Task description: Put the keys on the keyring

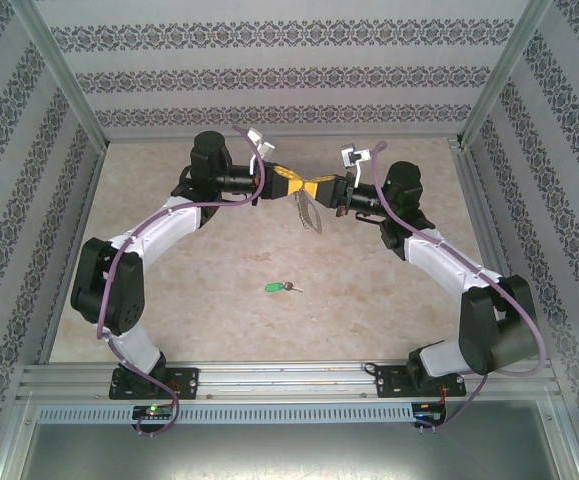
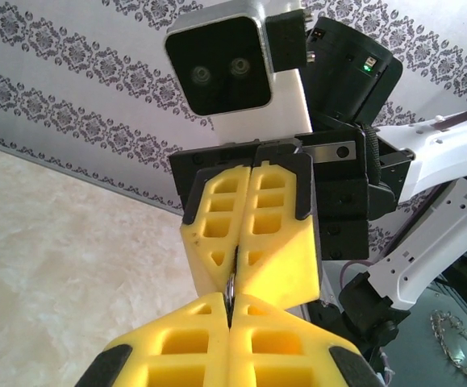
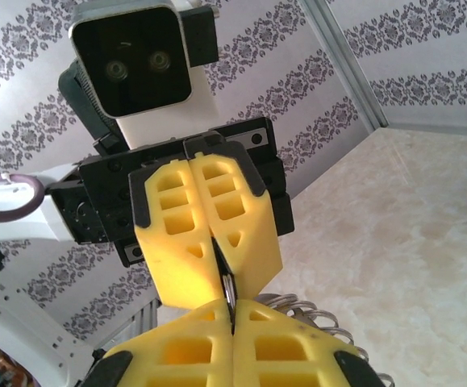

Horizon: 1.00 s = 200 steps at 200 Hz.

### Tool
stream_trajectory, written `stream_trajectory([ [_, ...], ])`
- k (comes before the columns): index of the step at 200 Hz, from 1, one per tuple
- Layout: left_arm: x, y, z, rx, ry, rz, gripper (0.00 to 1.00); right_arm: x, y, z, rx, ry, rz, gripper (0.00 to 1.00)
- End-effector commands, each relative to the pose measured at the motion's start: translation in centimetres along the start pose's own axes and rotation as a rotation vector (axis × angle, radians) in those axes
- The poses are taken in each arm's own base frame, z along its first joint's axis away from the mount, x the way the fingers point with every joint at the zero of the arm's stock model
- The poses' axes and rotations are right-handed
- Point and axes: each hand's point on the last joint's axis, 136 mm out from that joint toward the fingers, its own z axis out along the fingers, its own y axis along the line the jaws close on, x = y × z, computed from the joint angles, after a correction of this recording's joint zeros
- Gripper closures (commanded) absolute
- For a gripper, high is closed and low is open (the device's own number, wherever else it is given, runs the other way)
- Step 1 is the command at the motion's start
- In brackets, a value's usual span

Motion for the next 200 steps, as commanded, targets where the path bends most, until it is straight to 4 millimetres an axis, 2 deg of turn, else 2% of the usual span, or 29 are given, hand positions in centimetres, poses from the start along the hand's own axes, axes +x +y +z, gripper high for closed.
stream_trajectory([
  [1, -1.7, -1.5, -0.2, 0.015, -0.019, 0.057, 1.0, -1.0, 1.0, 0.1, -0.02, -0.017, -0.057, 1.0],
  [9, -2.1, -1.2, -0.4, -0.013, -0.033, 0.053, 0.97, -1.1, 0.8, -0.1, -0.006, -0.027, -0.059, 1.0],
  [20, -2.7, -0.9, -0.8, -0.06, -0.064, 0.045, 0.8, -1.3, 0.6, -0.4, 0.014, -0.046, -0.068, 1.0],
  [55, -4.2, -1.4, -2.2, -0.145, -0.172, 0.051, 0.7, -2.4, 0.6, -1.0, 0.044, -0.099, -0.093, 1.0],
  [123, -4.5, -1.5, -2.7, -0.151, -0.257, -0.045, 0.68, -3.9, 1.9, -1.5, 0.062, -0.204, -0.152, 1.0],
  [200, -4.4, -1.6, -1.4, -0.05, -0.312, -0.088, 0.67, -4.6, 2.8, -0.6, 0.041, -0.234, -0.15, 1.0],
])
